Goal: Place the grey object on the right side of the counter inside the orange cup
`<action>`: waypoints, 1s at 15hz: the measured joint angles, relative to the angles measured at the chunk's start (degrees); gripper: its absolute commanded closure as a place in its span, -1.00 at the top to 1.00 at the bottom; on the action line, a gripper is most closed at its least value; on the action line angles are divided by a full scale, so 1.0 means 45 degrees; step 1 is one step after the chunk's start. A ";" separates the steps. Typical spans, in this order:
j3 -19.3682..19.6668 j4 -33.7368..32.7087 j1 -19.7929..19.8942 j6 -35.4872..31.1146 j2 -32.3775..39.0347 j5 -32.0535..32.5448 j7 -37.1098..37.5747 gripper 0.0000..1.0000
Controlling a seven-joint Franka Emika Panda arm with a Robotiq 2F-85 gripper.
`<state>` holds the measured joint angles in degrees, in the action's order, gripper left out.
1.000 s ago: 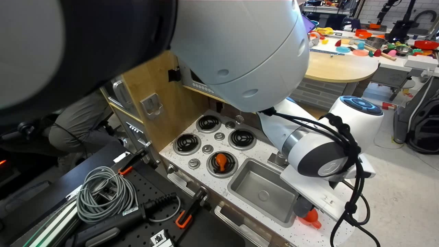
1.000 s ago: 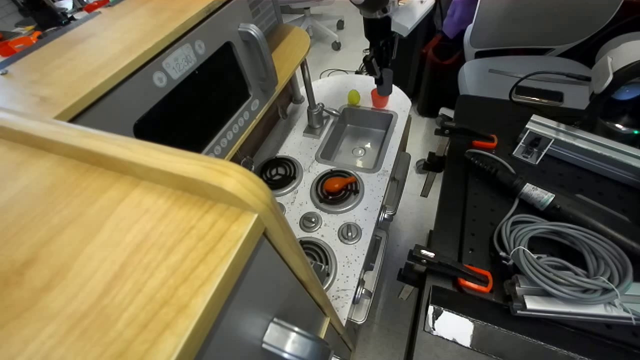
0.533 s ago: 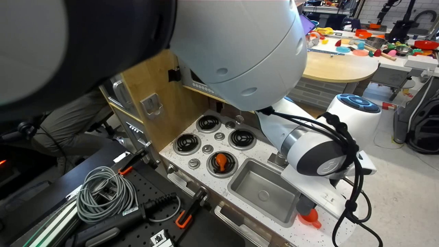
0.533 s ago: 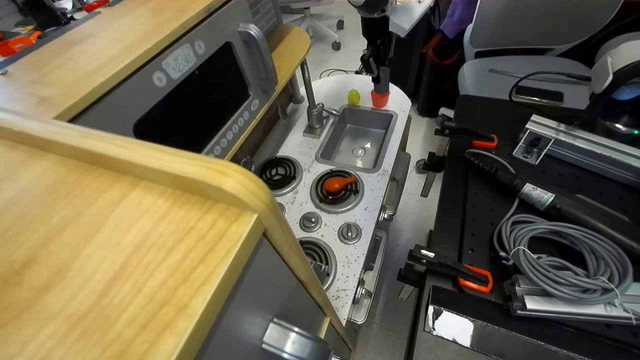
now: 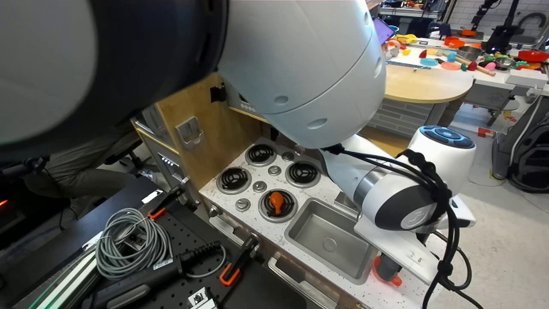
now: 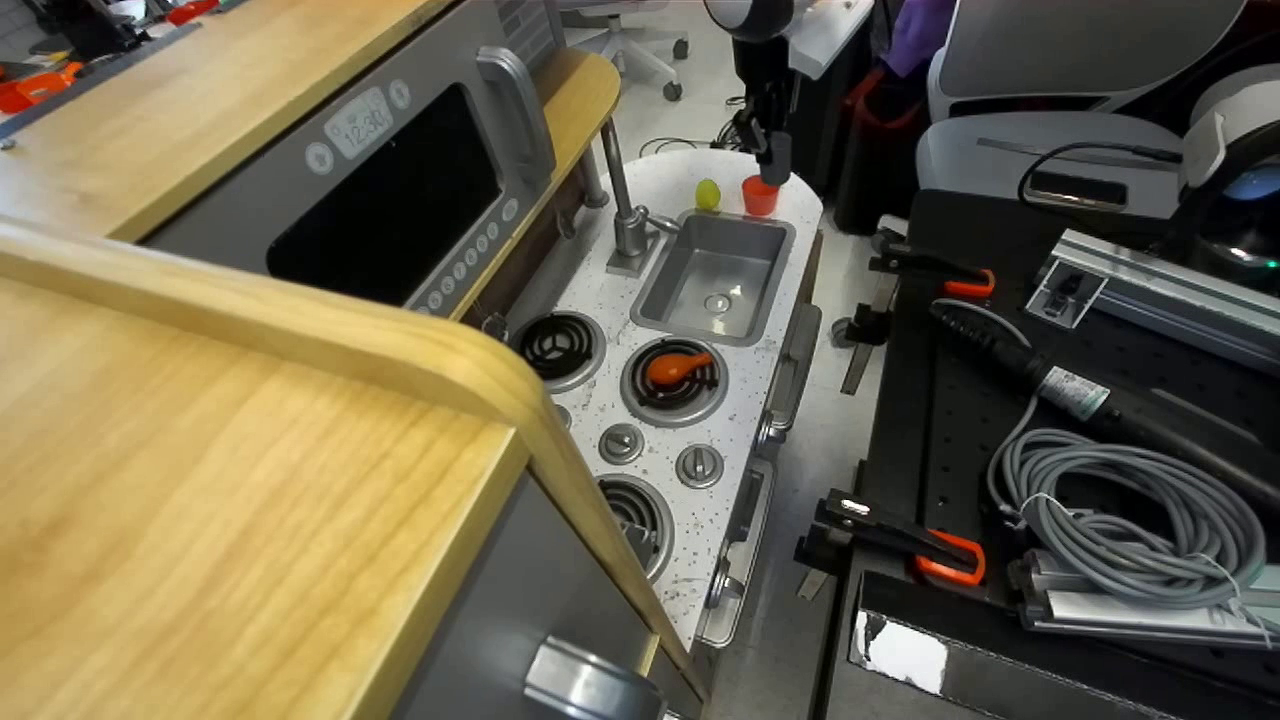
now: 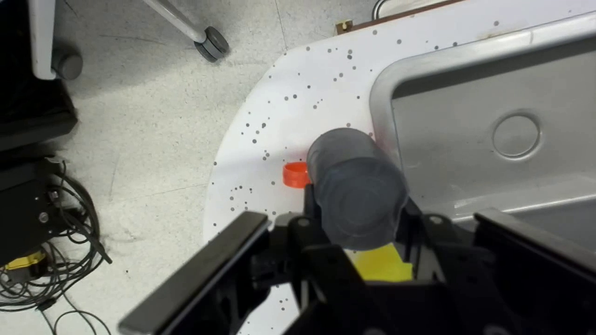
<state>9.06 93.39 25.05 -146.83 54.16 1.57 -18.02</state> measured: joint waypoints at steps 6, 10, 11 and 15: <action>0.0004 -0.0256 -0.0024 -0.0029 0.0322 0.0035 0.0294 -0.75; 0.0005 -0.0582 -0.0025 -0.0028 0.0527 0.0035 0.0430 -0.75; 0.0005 -0.0683 -0.0025 -0.0027 0.0598 0.0035 0.0457 -0.75; 0.0005 -0.1035 -0.0025 0.0070 0.0918 0.0035 0.0565 0.54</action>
<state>9.08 88.74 24.94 -146.51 58.29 1.73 -15.48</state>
